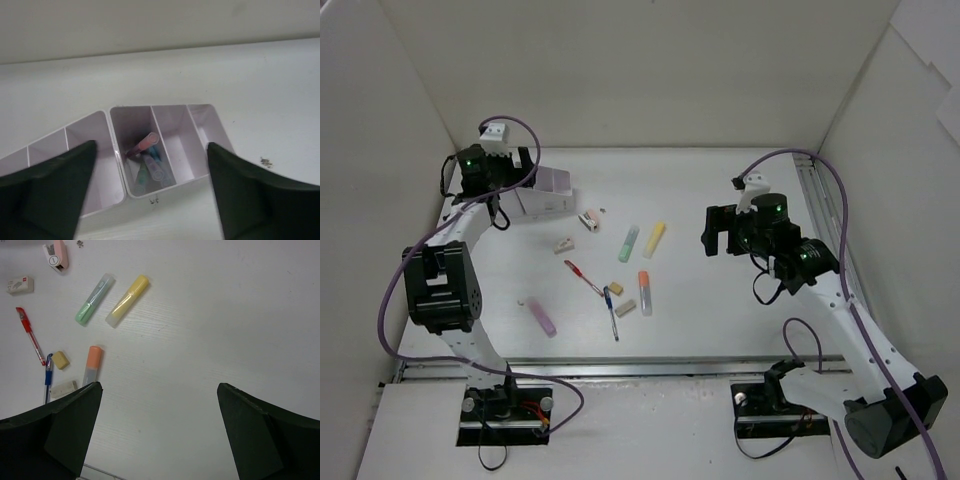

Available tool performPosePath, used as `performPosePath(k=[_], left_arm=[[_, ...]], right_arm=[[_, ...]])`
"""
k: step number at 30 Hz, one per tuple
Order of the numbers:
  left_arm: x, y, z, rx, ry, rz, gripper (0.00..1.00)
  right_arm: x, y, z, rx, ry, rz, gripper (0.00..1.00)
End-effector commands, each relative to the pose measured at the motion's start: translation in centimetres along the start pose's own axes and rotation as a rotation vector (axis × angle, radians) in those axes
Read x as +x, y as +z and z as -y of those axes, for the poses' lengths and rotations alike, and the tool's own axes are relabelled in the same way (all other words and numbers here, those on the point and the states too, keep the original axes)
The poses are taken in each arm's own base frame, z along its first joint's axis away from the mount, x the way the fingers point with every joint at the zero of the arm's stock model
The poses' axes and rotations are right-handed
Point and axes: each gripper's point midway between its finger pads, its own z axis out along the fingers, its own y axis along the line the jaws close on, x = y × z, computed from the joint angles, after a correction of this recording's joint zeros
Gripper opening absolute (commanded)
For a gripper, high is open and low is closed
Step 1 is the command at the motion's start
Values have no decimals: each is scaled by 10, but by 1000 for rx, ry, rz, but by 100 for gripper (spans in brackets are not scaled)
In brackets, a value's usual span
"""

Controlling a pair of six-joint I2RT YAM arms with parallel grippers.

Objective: Sort the stationery into containers
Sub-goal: Place the pen in the storage box, then pick up the pen from the center of the board.

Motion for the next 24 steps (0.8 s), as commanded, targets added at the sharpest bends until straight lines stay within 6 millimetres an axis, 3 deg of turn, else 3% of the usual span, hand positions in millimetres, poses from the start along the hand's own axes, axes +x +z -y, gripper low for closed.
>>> performPosePath(k=[1,3,4,5,7,8,9,10,12,13,14,16,17,20,24], left_arm=[[-99,-47,23,56,34,242,99],[-119,-69,40,112,32,279,99],[-113,-76,47,133,-1,252,99],[-125,-92,51,127,-10,272,99],[-114,-104,67,122,-61,222,100],[-111,-119,66,63,-127,196,100],[-105,-127,64,30,-168,172,99],[-85,-130,71,29,-206,116,100],[-65,-151,79,6,-288,63,99],[-36,-152,85,8,-312,4,100],[-32,-163,91,11,-319,4,100],[1,-169,95,-10,-365,-64,100],[8,-177,104,-1,-360,-84,100],[40,-189,120,14,-371,-157,100],[89,-195,140,-11,-420,-290,99]], right_arm=[[-14,-1,-6,-29,29,56,98],[-9,8,-11,-51,63,21,98],[-7,13,-12,-48,89,6,98],[-3,19,-13,-50,113,-15,98],[-1,29,-18,-40,144,-14,98],[1,38,-9,27,149,-7,98],[2,43,-15,40,148,-1,98],[0,47,-16,48,149,0,98],[7,61,-26,31,141,-34,98],[4,66,-31,23,147,-35,98],[11,78,-32,35,154,-60,98],[9,89,-42,43,174,-68,98],[18,102,-38,86,168,-93,98],[29,119,-50,104,130,-129,98],[41,129,-58,122,130,-152,98]])
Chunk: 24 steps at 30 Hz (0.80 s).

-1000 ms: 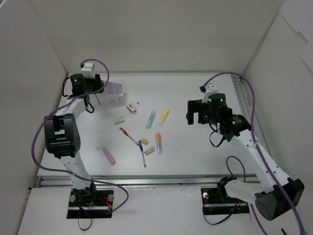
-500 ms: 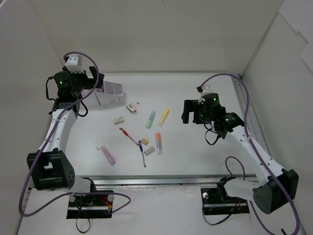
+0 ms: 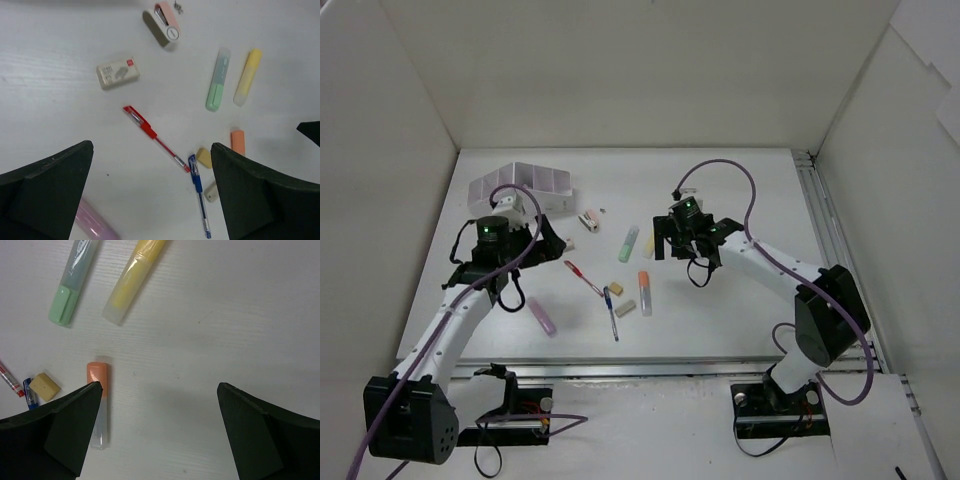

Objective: Sort the stationery into containers
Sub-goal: Pick up the pen from the center of the board.

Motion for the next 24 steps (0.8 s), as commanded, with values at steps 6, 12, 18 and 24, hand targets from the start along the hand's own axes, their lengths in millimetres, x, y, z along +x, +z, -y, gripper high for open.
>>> performPosePath(k=[6,12,18,24], left_arm=[[49,22,5,-140,-224,-124,100],[56,55,0,-306,-347,-210,93],[69,86,-10,-454,-410,-279,83],[84,87,-30,-724,-403,-316,57]], right_arm=[[-27,-16,3,103,82,164,98],[-16,-37,26,168,114,222,98],[-10,-59,51,234,142,275,98],[-1,-79,81,339,145,308,98]])
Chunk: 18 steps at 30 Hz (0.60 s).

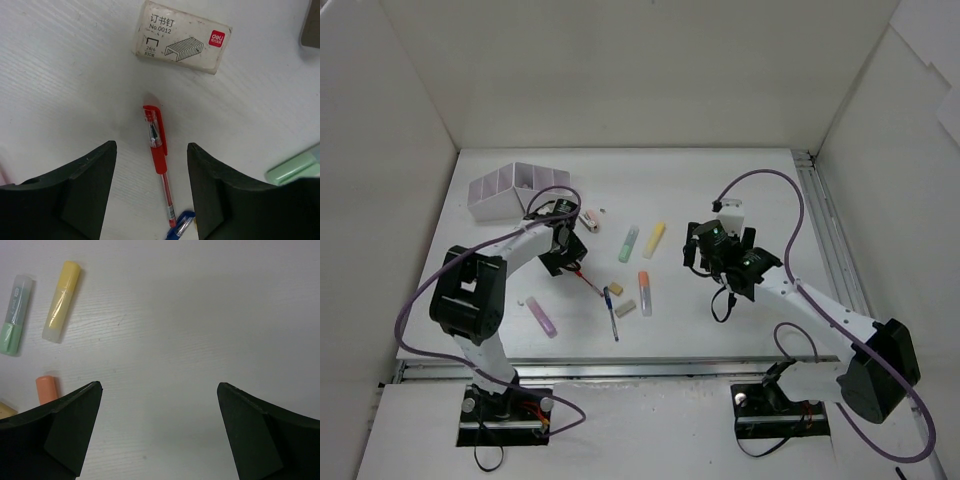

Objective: Sort the stationery into containers
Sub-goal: Pick up the pen from the center of the board.

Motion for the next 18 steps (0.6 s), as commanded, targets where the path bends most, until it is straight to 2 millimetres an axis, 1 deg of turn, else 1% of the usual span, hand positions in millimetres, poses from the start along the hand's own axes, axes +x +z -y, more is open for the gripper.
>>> performPosePath(k=[1,2,3,4,6,7,9,10,11,12,14,18], left_arm=[[-10,-8,-8,-139,-64,64,53],[-11,-7,-7,-145,-76,64,51],[-6,-2,-4,-146,-72,56,50],[-5,1,-4,-150,-77,48,45],[-2,7,-2,-162,-75,29,41],[-1,9,-3,-175,-76,22,33],[0,10,-7,-194,-83,21,24],[0,10,-7,-192,-97,24,14],[4,11,-12,-202,-104,19,8],[2,7,-12,-190,-116,33,2],[3,4,-14,-181,-118,40,0],[-8,-15,-9,-134,-73,99,0]], right_arm=[[-11,-11,28,106,33,76,98],[-11,-12,32,115,36,78,98],[-9,-13,36,125,33,82,98],[-9,-14,39,133,33,80,98],[-9,-17,42,137,35,85,98],[-9,-17,46,147,34,83,98],[-10,-20,48,152,32,90,98],[-9,-20,50,159,29,89,98],[-9,-21,52,161,30,92,98],[-11,-23,53,165,32,101,98],[-12,-25,56,171,34,106,98],[-17,-32,61,170,53,134,98]])
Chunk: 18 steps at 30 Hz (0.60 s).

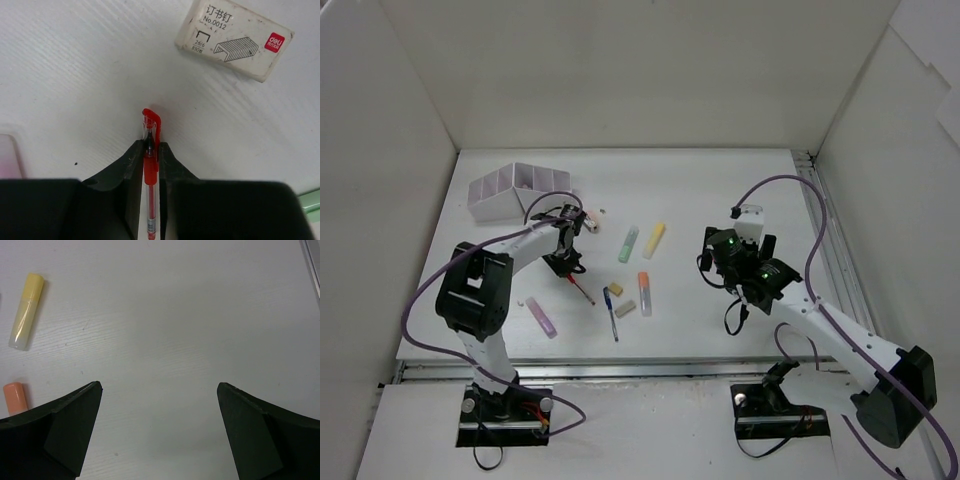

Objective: Sort the stationery into containers
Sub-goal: Pick up the pen from the center of the board.

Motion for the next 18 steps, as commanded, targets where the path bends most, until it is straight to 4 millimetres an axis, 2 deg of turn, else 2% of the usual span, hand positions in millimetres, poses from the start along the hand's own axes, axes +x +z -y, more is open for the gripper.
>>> performPosePath(k=[1,2,4,5,6,7,8,10,11,13,14,15,17,18], left_arm=[[-19,-33,4,62,12,92,0],[-20,-40,6,76,39,111,0],[-38,-63,18,165,69,196,0],[-40,-69,22,203,166,228,0],[-57,-94,42,331,162,306,0],[-61,-102,45,374,183,338,0],[-80,-135,58,489,226,450,0],[-94,-155,58,545,250,563,0],[-119,-194,65,656,220,696,0],[-138,-215,58,685,267,836,0],[-155,-245,58,748,248,941,0],[-172,-251,49,716,256,1007,0],[-198,-276,45,719,263,1120,0],[-217,-277,34,663,263,1165,0]], right_arm=[[-16,-6,15,52,53,73,98],[-17,-7,16,52,56,78,98],[-21,-11,19,49,61,94,98],[-21,-12,21,48,59,96,98],[-23,-14,23,50,62,108,98],[-24,-15,25,57,61,114,98],[-27,-16,28,69,61,126,98],[-28,-18,33,79,49,138,98],[-32,-20,36,85,56,153,98],[-32,-22,40,93,44,163,98],[-33,-23,43,103,43,170,98],[-35,-25,46,106,41,181,98],[-38,-27,51,120,39,197,98],[-40,-28,53,123,32,204,98]])
